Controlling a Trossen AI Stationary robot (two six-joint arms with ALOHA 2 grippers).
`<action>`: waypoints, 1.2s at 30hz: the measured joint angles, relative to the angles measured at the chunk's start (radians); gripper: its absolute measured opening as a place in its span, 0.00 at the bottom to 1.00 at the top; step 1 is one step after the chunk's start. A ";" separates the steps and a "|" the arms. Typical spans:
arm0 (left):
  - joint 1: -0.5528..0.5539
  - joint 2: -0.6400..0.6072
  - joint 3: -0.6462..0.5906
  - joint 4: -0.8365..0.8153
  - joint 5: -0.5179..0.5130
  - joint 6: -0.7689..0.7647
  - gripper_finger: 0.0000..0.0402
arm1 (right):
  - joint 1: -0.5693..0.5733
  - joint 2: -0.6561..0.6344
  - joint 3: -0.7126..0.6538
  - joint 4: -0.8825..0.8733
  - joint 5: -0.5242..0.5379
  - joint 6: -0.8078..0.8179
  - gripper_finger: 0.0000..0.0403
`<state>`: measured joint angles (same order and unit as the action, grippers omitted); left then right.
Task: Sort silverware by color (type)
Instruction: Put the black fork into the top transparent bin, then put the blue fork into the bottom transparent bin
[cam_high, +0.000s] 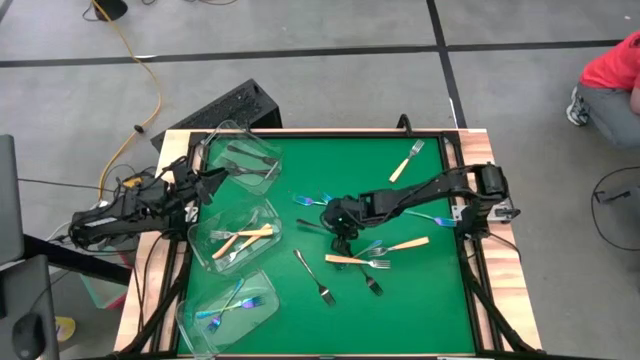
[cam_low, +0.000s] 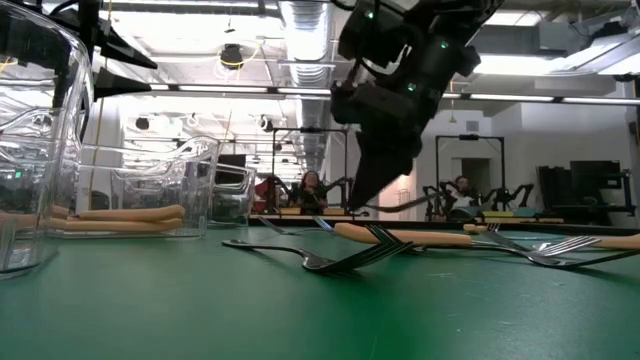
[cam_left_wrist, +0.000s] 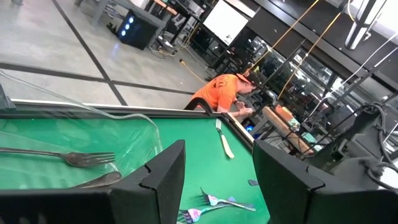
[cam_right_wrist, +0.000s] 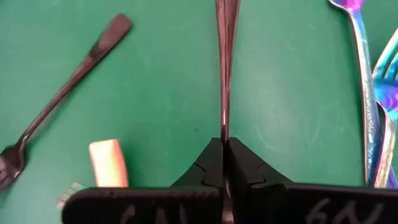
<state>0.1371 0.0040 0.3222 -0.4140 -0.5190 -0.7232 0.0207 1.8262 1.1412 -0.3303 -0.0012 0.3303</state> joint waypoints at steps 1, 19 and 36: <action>0.000 0.000 0.000 0.000 0.001 0.000 0.43 | -0.001 0.011 0.001 0.004 0.000 0.013 0.05; 0.000 0.000 0.000 -0.021 0.014 -0.021 0.43 | -0.044 -0.047 0.004 -0.118 -0.177 0.082 0.44; 0.000 0.000 0.000 -0.025 0.007 -0.016 0.43 | -0.145 -0.278 -0.092 -0.779 0.058 0.099 0.44</action>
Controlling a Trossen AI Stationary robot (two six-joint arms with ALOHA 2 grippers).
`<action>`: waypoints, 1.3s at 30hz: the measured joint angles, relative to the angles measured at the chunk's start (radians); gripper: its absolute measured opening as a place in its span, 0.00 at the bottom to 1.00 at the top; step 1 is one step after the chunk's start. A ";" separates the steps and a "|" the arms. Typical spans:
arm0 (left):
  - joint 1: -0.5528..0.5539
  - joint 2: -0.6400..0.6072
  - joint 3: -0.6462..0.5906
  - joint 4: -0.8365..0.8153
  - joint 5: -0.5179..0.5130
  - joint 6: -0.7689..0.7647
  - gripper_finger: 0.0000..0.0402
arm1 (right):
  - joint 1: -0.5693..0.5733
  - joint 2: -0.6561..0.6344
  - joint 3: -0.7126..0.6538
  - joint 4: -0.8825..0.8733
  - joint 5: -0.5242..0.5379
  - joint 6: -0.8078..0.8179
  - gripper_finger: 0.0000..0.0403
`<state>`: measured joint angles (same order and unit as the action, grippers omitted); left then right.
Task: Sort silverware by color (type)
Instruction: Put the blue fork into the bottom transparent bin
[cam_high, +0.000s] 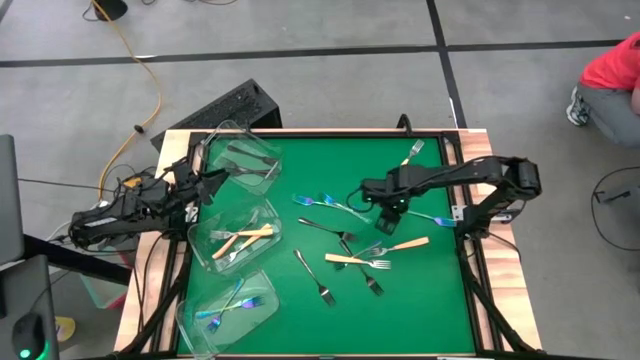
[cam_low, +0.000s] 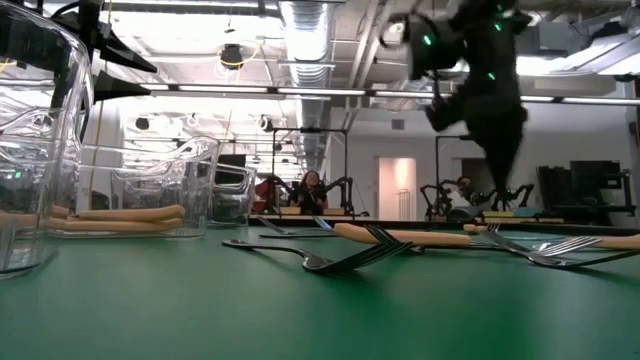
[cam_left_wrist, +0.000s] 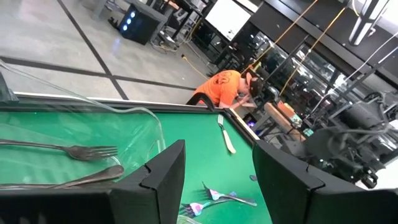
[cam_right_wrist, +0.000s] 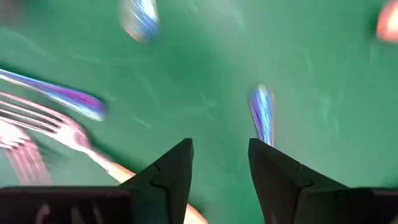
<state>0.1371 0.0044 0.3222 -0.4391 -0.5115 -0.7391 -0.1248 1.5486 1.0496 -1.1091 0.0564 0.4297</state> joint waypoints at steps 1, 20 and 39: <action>0.000 0.000 0.000 0.000 0.000 0.000 0.43 | -0.007 -0.011 -0.029 -0.003 0.001 0.020 0.44; 0.000 0.000 0.000 0.000 -0.045 0.020 0.43 | -0.137 -0.182 -0.403 0.081 -0.058 0.084 0.46; 0.000 0.000 0.000 -0.020 -0.051 0.022 0.43 | -0.230 -0.141 -0.331 0.140 -0.063 0.025 0.46</action>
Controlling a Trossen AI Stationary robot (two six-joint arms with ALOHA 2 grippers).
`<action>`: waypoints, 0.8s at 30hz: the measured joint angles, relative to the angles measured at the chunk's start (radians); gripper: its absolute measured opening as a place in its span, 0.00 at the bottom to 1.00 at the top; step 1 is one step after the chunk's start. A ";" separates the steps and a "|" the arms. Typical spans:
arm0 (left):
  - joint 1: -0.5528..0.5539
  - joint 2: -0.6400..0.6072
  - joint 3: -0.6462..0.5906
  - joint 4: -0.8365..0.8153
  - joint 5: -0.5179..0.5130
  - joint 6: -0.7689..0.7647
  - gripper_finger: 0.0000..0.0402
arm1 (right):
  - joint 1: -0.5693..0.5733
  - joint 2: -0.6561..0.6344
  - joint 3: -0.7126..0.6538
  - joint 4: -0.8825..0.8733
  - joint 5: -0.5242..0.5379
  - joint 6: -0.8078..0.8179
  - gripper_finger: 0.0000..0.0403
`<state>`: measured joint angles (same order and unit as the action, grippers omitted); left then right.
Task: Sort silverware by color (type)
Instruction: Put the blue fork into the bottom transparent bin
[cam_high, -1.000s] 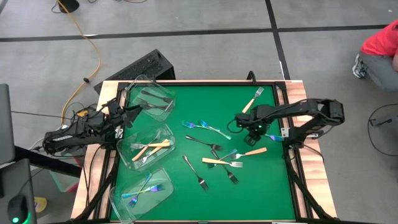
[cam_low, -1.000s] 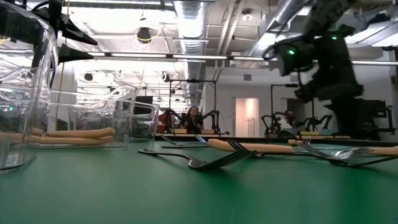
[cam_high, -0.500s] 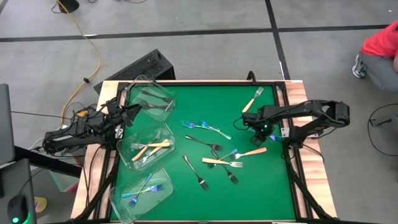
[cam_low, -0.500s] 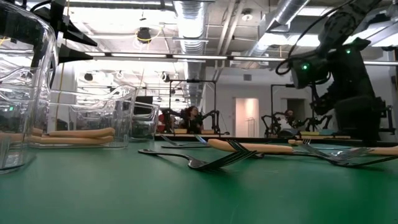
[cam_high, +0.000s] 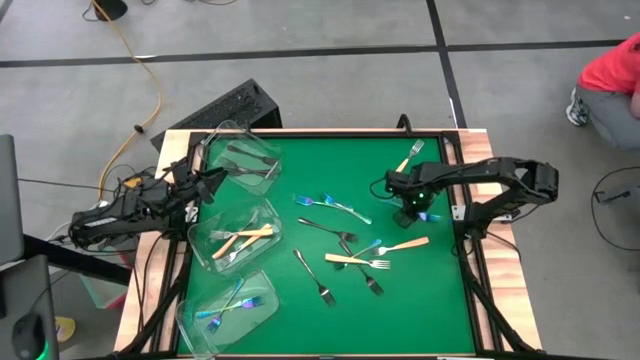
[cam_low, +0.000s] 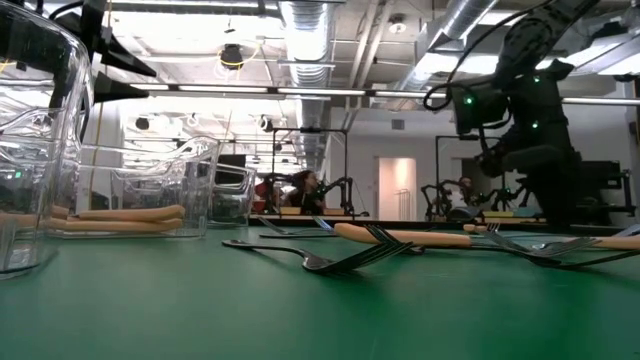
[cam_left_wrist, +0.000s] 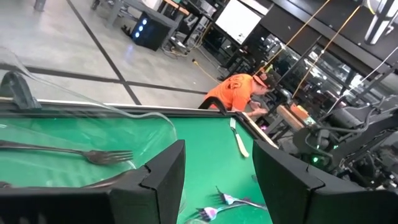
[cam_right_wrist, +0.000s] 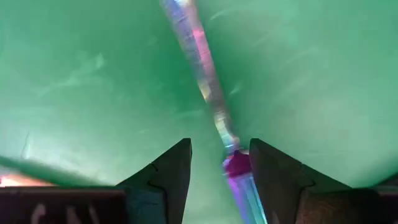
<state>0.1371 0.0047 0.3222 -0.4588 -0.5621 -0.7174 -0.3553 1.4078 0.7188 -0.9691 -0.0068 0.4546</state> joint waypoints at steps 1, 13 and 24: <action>0.000 0.000 0.000 -0.004 0.000 0.000 0.43 | -0.002 0.000 0.006 0.001 0.005 0.000 0.46; 0.000 0.000 0.000 -0.006 0.000 0.000 0.43 | -0.007 0.052 -0.025 0.083 0.007 -0.046 0.46; 0.000 0.000 0.000 -0.007 0.001 -0.002 0.43 | -0.012 0.113 -0.024 0.083 -0.011 -0.046 0.25</action>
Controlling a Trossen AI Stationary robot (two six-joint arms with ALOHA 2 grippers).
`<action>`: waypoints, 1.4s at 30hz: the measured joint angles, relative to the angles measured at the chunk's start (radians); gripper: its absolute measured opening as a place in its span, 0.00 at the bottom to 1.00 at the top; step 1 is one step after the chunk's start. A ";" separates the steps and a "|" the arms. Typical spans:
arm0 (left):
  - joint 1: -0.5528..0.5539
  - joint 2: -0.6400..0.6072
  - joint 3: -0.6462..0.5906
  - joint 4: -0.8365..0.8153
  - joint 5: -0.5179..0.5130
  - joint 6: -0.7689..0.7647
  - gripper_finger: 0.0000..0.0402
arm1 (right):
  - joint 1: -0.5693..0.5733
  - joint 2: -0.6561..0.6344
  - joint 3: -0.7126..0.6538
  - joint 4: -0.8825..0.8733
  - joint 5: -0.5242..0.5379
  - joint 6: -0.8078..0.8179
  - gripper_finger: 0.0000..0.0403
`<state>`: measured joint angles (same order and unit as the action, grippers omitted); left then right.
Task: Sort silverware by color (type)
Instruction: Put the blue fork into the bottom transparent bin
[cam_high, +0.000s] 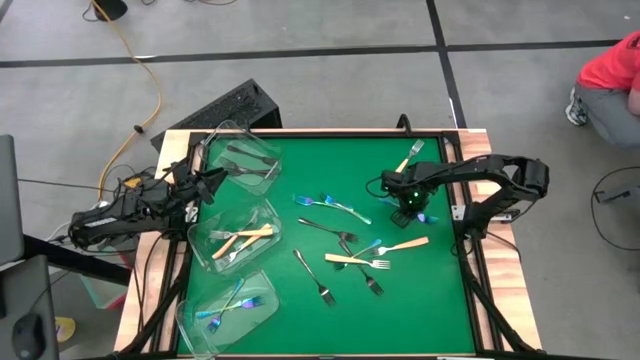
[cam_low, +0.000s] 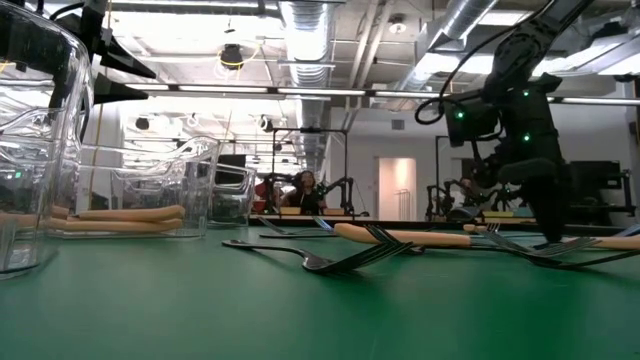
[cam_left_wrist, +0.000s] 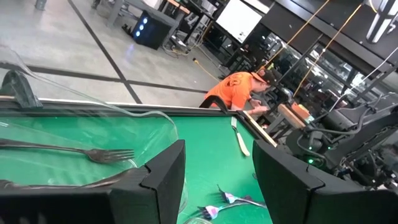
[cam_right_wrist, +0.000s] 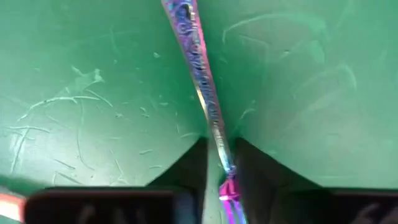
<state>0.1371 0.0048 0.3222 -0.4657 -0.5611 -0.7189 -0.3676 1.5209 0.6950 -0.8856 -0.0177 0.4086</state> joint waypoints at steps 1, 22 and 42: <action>0.000 0.000 0.000 0.000 0.000 0.000 0.43 | 0.000 -0.006 -0.002 -0.004 0.000 0.008 0.21; 0.000 0.000 0.000 0.000 0.000 -0.001 0.43 | 0.124 -0.033 0.108 0.152 0.009 0.196 0.03; 0.000 0.000 0.000 0.000 -0.002 0.012 0.43 | 0.316 -0.035 0.141 0.979 0.081 0.266 0.03</action>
<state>0.1371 0.0048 0.3222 -0.4656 -0.5629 -0.7069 -0.0511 1.4857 0.8357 0.0931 0.0635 0.6743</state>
